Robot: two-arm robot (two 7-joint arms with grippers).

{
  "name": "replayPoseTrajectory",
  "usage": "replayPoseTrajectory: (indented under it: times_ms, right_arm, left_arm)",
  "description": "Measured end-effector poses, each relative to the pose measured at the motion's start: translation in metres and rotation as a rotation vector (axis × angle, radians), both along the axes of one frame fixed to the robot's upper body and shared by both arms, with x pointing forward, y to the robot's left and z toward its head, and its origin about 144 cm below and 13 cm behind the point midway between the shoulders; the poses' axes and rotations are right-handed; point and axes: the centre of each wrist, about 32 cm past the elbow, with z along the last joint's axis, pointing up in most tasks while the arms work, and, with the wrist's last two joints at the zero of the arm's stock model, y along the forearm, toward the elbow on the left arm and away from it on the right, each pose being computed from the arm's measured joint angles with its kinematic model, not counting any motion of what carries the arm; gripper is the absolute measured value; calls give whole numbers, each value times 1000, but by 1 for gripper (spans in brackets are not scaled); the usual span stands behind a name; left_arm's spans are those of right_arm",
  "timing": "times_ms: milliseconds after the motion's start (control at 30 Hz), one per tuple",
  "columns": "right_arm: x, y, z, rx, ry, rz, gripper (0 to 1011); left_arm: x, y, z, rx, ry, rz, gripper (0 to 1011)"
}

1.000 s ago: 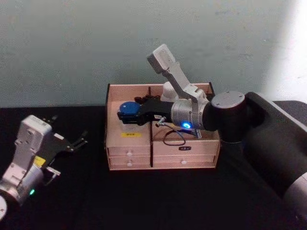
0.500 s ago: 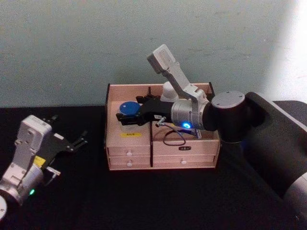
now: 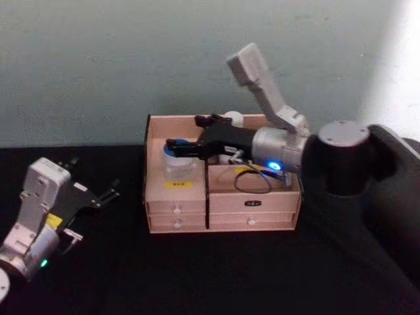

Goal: Pick up the facial cleanser and watermelon frost from the table and place them into the tiered storage box.

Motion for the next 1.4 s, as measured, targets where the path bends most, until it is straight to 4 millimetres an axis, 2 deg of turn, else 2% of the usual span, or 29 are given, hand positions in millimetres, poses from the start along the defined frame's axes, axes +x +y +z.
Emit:
replayPoseTrajectory:
  times_ms: [467,733,1000,1400]
  right_arm:
    - [-46,-53,7,124,-112,-92,1003]
    - [-78,-87,-7,144,-184,-256,1002]
    - [-101,-97,-27,149,-258,-414,1002]
    - [-116,-90,-65,119,-270,-661,1003]
  left_arm:
    - [0,0,0,0,0,0,1001]
    - [0,0,0,0,0,0,1001]
    - [0,0,0,0,0,0,1001]
    - [0,0,0,0,0,0,1001]
